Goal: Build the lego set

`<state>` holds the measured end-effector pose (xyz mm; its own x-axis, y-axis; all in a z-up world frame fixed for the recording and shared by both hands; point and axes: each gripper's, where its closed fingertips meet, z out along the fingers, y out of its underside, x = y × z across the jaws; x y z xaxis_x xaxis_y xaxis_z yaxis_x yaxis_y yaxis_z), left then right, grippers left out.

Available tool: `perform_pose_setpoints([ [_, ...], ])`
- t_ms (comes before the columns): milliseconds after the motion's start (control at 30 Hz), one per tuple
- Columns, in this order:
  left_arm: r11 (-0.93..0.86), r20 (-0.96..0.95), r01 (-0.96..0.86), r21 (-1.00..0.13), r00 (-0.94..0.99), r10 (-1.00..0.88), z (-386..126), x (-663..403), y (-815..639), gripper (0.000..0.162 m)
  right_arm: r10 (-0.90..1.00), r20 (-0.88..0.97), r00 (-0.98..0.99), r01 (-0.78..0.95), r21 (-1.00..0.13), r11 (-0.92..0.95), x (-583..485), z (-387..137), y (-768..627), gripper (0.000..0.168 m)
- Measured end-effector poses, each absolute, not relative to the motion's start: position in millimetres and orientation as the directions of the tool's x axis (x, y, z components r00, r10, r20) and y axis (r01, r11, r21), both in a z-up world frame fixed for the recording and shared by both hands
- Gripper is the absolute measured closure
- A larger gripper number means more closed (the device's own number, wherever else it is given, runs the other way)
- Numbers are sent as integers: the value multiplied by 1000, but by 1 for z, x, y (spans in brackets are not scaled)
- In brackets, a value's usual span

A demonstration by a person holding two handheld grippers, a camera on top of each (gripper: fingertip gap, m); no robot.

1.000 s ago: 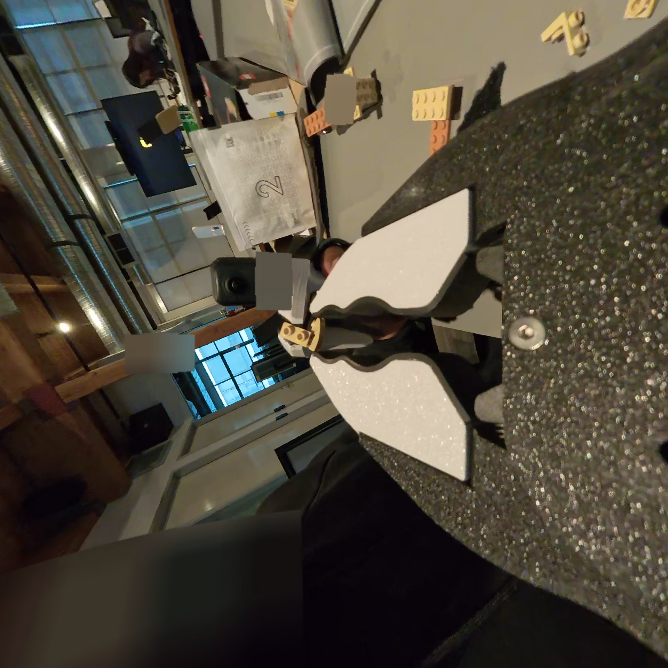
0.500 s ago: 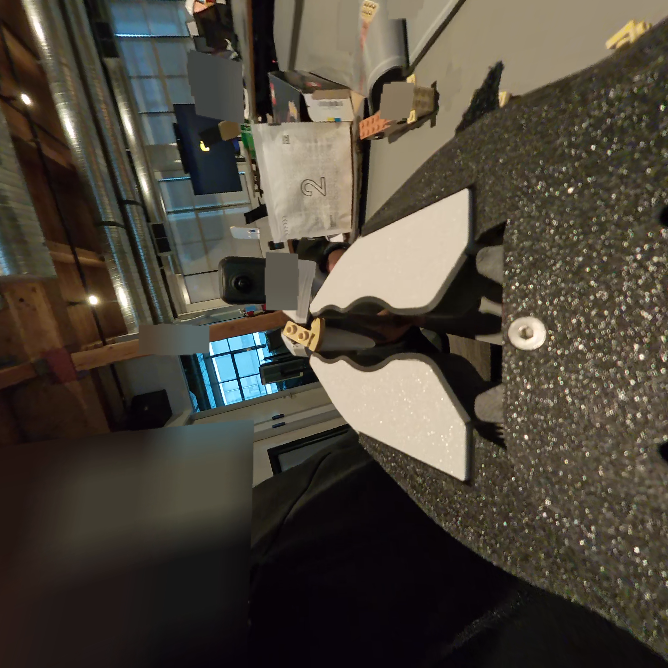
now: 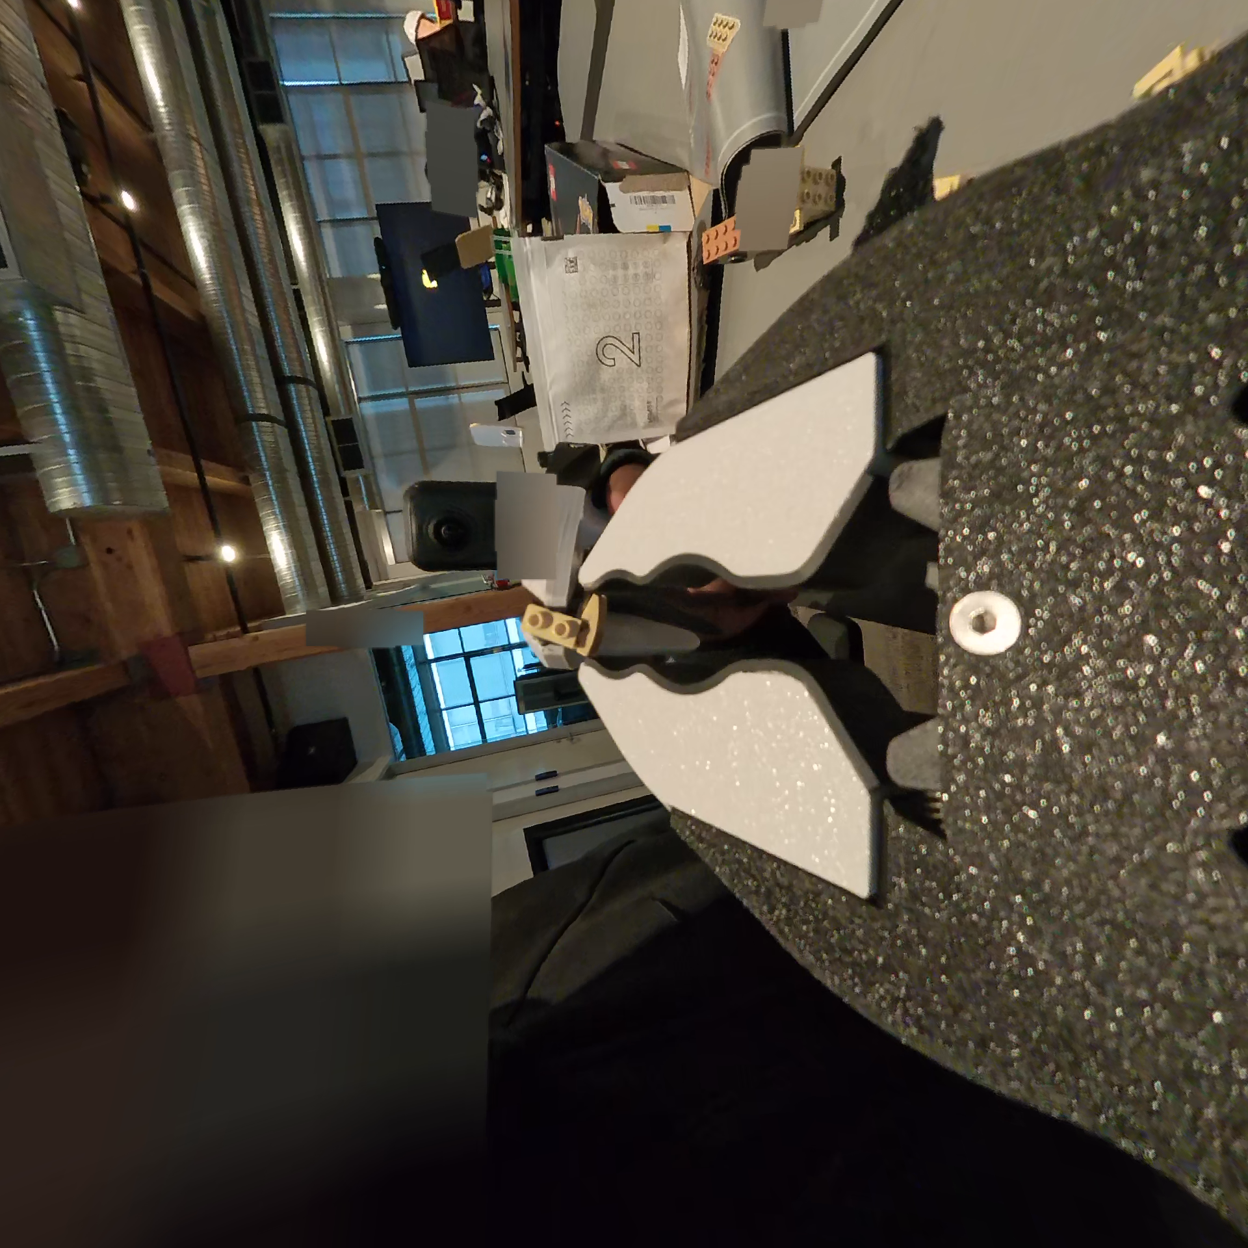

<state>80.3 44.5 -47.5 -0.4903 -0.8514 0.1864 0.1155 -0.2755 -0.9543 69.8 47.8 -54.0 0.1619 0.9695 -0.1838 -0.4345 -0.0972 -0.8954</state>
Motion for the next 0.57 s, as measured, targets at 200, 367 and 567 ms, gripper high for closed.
perform_pose_setpoints([
  [200,-262,183,95,-960,-493,-851,-46,86,42,155,972,-178,152,-466,-880,-89,75,-52,45,152],
  [367,-244,173,83,-966,-490,-854,-43,91,39,153,976,-173,136,-501,-862,-83,80,-48,42,152],
  [567,-224,165,68,-972,-483,-860,-41,95,38,150,978,-164,132,-514,-855,-75,82,-46,40,152],
])
